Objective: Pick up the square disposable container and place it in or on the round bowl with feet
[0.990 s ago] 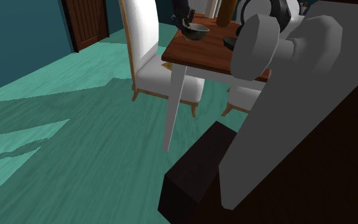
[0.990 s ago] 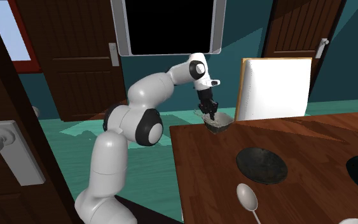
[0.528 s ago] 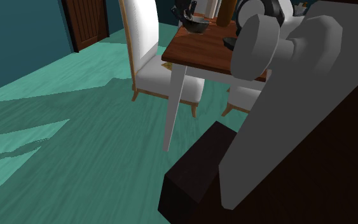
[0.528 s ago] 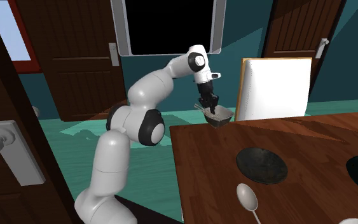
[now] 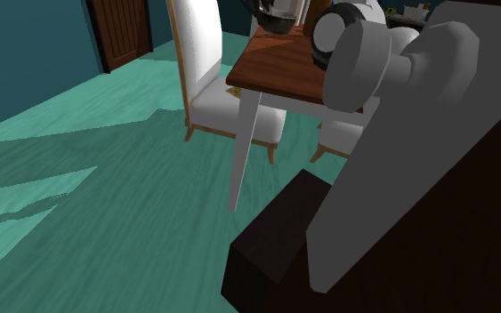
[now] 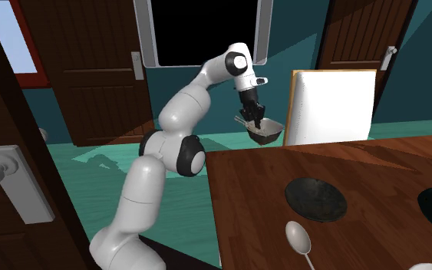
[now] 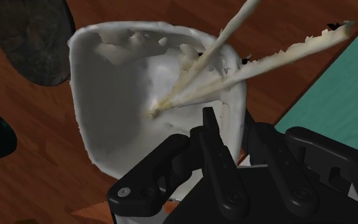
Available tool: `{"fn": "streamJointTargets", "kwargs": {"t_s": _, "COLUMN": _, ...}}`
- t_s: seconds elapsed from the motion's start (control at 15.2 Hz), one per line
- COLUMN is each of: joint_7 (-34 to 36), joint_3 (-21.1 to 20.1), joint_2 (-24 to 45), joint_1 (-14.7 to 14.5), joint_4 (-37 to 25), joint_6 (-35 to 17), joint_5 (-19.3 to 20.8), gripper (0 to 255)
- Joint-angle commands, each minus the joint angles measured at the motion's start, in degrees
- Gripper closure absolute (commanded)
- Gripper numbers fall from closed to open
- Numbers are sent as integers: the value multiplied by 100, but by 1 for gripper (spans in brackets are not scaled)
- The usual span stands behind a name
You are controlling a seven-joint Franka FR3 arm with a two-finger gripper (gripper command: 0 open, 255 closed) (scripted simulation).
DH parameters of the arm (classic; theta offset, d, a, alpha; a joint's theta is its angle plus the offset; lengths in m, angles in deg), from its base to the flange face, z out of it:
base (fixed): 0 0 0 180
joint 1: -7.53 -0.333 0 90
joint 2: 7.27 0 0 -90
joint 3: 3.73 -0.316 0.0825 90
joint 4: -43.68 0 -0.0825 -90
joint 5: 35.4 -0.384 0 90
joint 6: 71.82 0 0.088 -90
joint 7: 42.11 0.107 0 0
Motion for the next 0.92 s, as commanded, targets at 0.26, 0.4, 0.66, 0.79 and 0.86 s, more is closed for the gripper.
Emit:
{"fn": "streamJointTargets", "kwargs": {"t_s": 0.26, "joint_7": -264, "joint_3": 56, "joint_2": -822, "joint_1": 433, "joint_4": 1256, "joint_6": -584, "joint_5": -64, "gripper": 255}}
{"fn": "streamJointTargets", "kwargs": {"t_s": 0.4, "joint_7": -424, "joint_3": 120, "joint_2": -1126, "joint_1": 625, "joint_4": 1740, "joint_6": -846, "joint_5": -94, "gripper": 255}}
{"fn": "streamJointTargets", "kwargs": {"t_s": 0.66, "joint_7": -798, "joint_3": 282, "joint_2": -1570, "joint_1": 984, "joint_4": 2440, "joint_6": -1280, "joint_5": -138, "gripper": 255}}
{"fn": "streamJointTargets", "kwargs": {"t_s": 0.79, "joint_7": -1004, "joint_3": 376, "joint_2": -1731, "joint_1": 1155, "joint_4": 2696, "joint_6": -1469, "joint_5": -158, "gripper": 255}}
{"fn": "streamJointTargets", "kwargs": {"t_s": 0.86, "joint_7": -1110, "joint_3": 425, "joint_2": -1799, "joint_1": 1239, "joint_4": 2806, "joint_6": -1558, "joint_5": -167, "gripper": 255}}
